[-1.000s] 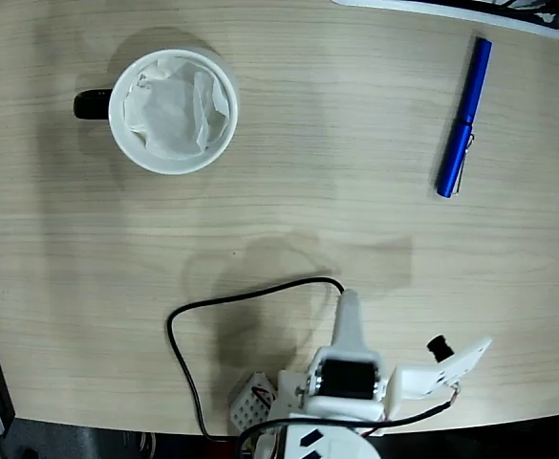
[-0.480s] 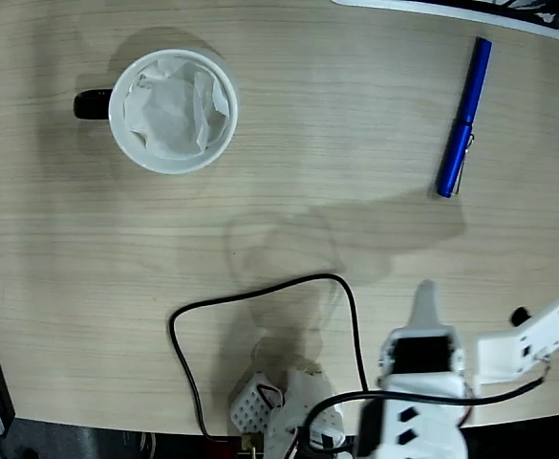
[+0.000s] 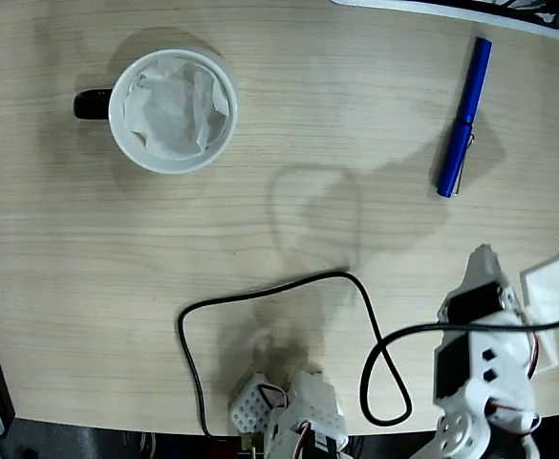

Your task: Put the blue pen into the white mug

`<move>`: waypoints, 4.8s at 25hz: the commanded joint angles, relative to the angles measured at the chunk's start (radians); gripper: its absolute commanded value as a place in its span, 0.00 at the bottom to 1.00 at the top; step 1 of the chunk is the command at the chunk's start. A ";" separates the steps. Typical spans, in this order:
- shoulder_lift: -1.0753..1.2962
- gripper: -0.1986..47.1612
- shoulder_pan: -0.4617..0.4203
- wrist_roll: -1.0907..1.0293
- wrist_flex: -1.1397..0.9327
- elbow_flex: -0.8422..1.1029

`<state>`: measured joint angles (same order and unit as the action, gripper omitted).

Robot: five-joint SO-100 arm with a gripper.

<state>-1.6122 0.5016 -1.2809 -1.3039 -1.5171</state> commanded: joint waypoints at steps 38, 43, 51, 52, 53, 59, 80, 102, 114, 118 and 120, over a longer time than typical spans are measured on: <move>0.666 0.41 -0.049 -0.577 -0.032 0.440; 0.678 0.43 -0.037 -0.577 -0.031 0.460; 0.689 0.45 -0.005 -0.577 0.000 0.500; 0.687 0.45 -0.003 -0.577 -0.002 0.500; 0.689 0.45 0.000 -0.577 0.002 0.500; 0.733 0.45 0.005 -0.577 0.008 0.514; 0.828 0.07 -0.026 -0.574 0.063 0.514; 0.721 0.00 -0.055 -0.568 -0.012 0.420; 0.649 0.00 -0.080 -0.566 -0.072 0.360; 0.634 0.00 -0.086 -0.565 -0.101 0.351; 0.626 0.00 -0.089 -0.565 -0.124 0.348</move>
<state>-0.8866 0.4050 -1.8408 -1.3959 -1.1505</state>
